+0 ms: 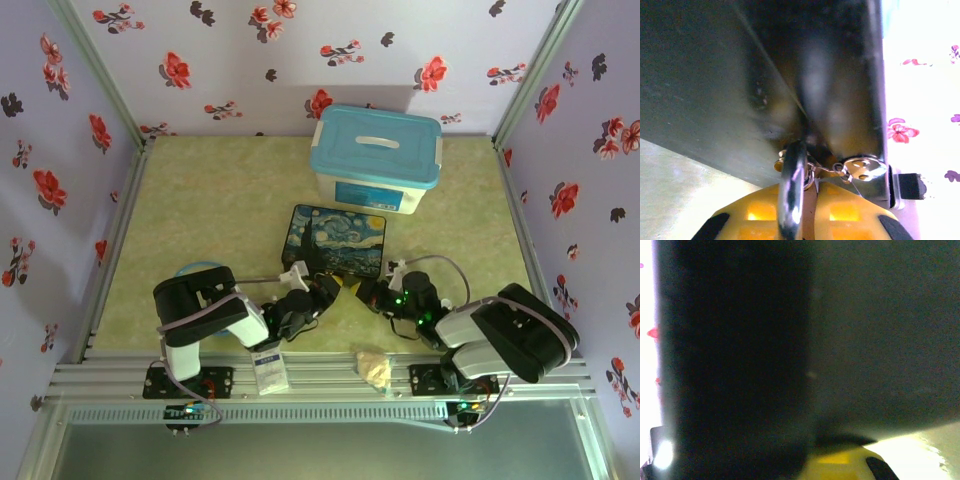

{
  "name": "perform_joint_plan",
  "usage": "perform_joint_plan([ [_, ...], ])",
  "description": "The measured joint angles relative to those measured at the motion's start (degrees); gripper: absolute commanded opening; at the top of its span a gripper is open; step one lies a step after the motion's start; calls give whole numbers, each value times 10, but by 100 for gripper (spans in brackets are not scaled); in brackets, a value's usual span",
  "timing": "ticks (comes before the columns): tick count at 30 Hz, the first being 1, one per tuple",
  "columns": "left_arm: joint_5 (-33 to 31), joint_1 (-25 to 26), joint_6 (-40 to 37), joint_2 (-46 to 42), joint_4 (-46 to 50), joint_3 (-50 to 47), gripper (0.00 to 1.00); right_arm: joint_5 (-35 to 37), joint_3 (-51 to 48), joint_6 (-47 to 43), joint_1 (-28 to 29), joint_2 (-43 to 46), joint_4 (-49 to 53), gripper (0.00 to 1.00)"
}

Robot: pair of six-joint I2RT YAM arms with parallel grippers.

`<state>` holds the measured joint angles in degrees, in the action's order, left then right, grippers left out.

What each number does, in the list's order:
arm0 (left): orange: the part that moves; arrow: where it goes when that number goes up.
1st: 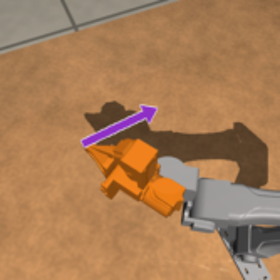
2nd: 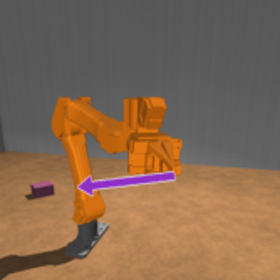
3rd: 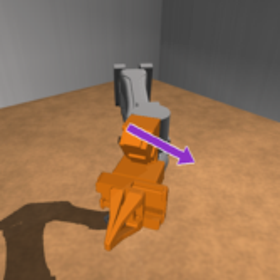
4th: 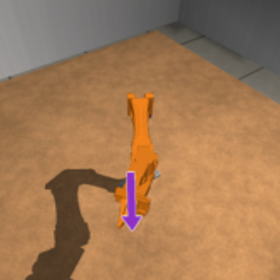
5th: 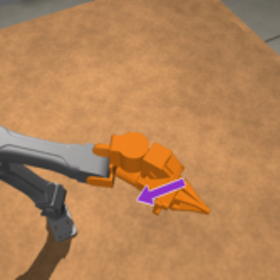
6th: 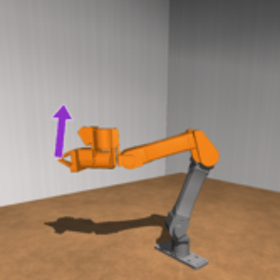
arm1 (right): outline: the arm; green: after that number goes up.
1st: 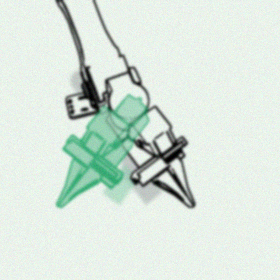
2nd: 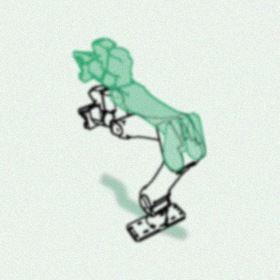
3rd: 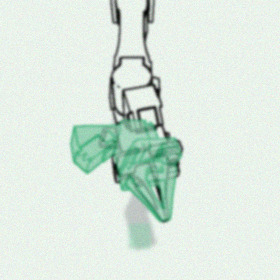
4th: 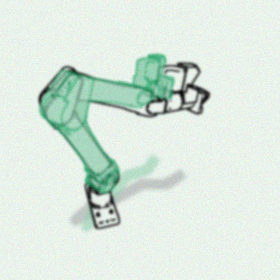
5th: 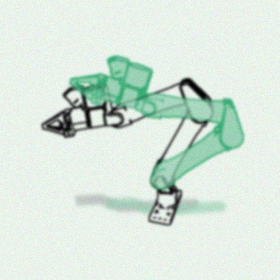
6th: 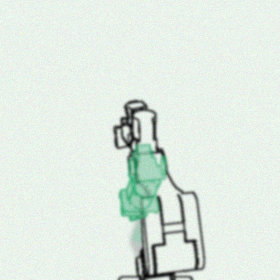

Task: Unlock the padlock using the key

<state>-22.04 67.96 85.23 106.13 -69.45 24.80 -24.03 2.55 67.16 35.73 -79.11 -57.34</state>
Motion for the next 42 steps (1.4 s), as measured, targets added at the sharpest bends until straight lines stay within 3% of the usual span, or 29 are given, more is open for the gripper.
perform_joint_plan([
  [8,0,0,2,0,0,0,0,-1,-4,8,0,-22,-42,0],
  [22,0,-2,6,2,1,0,0,-17,-5,25,0,-136,-180,0],
  [32,3,-4,11,2,-9,0,0,-18,-15,23,-1,-99,-170,0],
  [42,5,-12,15,2,-9,1,0,-28,10,25,-3,-135,-179,0],
])
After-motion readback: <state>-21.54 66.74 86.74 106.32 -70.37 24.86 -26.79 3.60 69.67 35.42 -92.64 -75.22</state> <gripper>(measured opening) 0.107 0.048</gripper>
